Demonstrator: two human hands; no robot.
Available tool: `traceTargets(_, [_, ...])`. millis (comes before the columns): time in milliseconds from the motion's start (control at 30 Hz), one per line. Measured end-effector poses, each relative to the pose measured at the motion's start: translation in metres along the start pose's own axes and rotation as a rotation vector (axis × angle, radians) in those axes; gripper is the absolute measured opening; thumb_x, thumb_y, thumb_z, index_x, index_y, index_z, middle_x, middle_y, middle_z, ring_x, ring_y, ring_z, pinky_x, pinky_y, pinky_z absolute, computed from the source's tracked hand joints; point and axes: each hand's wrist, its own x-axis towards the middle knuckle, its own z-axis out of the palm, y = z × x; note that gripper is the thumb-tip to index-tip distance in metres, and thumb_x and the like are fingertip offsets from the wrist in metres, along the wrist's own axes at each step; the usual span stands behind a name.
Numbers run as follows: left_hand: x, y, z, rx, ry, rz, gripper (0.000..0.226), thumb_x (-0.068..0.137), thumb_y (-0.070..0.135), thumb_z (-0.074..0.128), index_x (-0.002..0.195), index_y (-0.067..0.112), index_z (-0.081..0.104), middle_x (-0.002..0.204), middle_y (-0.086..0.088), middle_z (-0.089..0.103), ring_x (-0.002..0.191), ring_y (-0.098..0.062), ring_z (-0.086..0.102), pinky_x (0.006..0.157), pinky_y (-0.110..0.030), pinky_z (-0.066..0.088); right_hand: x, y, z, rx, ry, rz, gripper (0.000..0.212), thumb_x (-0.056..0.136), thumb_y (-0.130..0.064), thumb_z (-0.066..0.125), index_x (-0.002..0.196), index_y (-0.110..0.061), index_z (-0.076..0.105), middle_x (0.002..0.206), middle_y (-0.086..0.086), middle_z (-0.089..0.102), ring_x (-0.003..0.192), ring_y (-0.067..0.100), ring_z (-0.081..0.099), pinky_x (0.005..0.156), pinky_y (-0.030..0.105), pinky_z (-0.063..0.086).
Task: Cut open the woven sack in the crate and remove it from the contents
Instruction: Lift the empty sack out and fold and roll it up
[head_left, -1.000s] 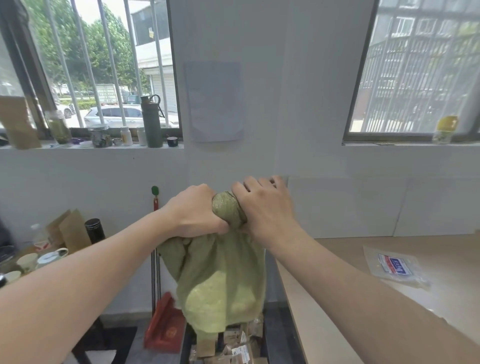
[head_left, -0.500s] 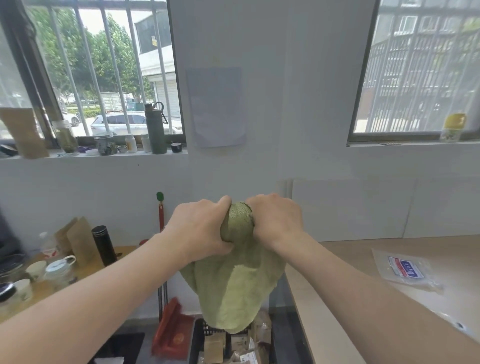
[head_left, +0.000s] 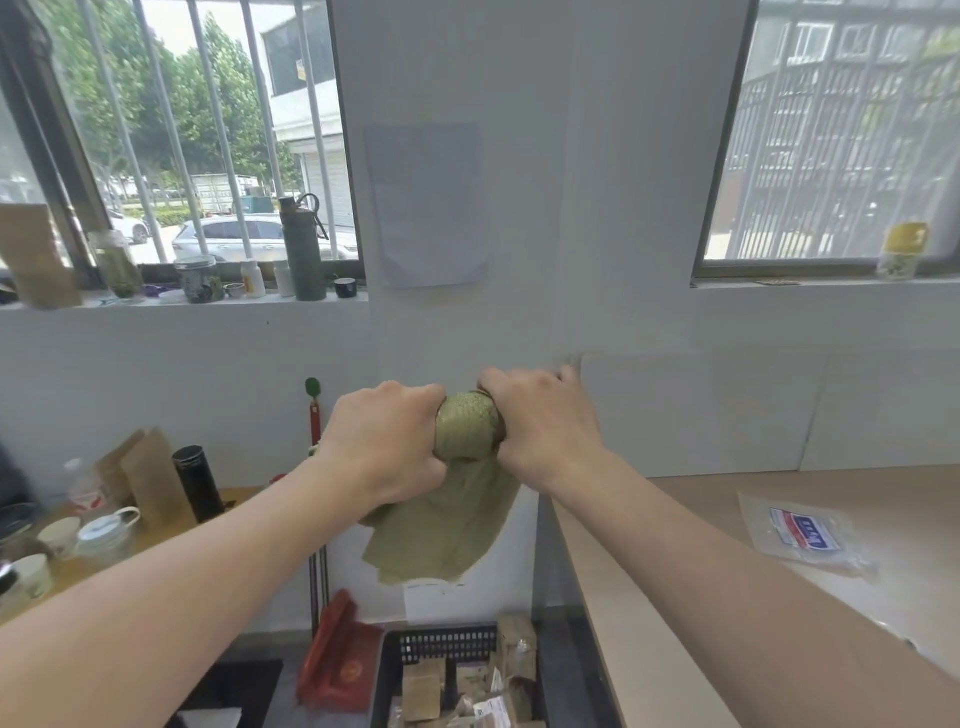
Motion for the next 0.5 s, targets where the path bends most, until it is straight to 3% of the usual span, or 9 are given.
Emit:
traceTargets(100, [0.006,-0.007,-0.004,-0.216,-0.039,-0.113,0.015,0.064,0.034,0.066,0.076,0.026,0.062,0.065,0.005,0.064,0.060,-0.019,0.061,0.057,-0.031,0.051,-0.001,0.002,0.013,-0.119,0.171,-0.083,0.066,0.056,-0.026,0.084,0.116,-0.028,0.057,0.101,-0.002,0.060,0.093,0.024,0.062,0.088,0.041,0.026])
traceTargets(167, [0.010,-0.010,-0.006,-0.326,-0.116,-0.168,0.013,0.066,0.032,0.069,0.070,0.022,0.063,0.063,0.002,0.067,0.059,-0.020,0.064,0.055,-0.030,0.052,-0.003,0.003,0.018,-0.145,0.195,-0.116,0.091,0.043,-0.036,0.089,0.127,-0.025,0.056,0.112,0.003,0.059,0.105,0.027,0.060,0.093,0.044,0.027])
traceTargets(233, [0.014,-0.011,-0.009,-0.467,-0.235,-0.232,0.017,0.065,0.029,0.073,0.066,0.016,0.061,0.062,0.000,0.068,0.057,-0.022,0.064,0.053,-0.029,0.050,-0.004,0.003,0.021,-0.160,0.209,-0.120,0.100,0.038,-0.038,0.091,0.131,-0.021,0.057,0.114,0.007,0.058,0.109,0.030,0.058,0.096,0.046,0.029])
traceTargets(333, [0.015,-0.008,-0.013,-0.775,-0.466,-0.320,0.020,0.061,0.019,0.071,0.068,0.002,0.062,0.062,-0.011,0.063,0.055,-0.026,0.061,0.057,-0.034,0.048,-0.001,0.002,0.024,-0.195,0.295,-0.099,0.073,0.046,-0.021,0.086,0.115,-0.018,0.062,0.096,0.006,0.057,0.088,0.031,0.058,0.090,0.045,0.034])
traceTargets(400, [0.015,-0.008,-0.016,-0.897,-0.576,-0.336,0.028,0.062,0.012,0.070,0.082,-0.008,0.068,0.072,-0.021,0.069,0.062,-0.030,0.067,0.063,-0.039,0.053,0.002,0.002,0.023,-0.217,0.370,-0.100,0.052,0.051,-0.007,0.079,0.099,-0.016,0.063,0.084,0.006,0.057,0.074,0.030,0.056,0.083,0.044,0.035])
traceTargets(500, [0.014,-0.007,-0.018,-0.933,-0.650,-0.302,0.030,0.065,0.010,0.073,0.091,-0.006,0.072,0.079,-0.020,0.073,0.068,-0.032,0.071,0.069,-0.042,0.058,0.004,0.005,0.024,-0.260,0.416,-0.107,0.045,0.050,0.008,0.068,0.087,-0.016,0.061,0.072,0.004,0.053,0.065,0.029,0.051,0.075,0.041,0.035])
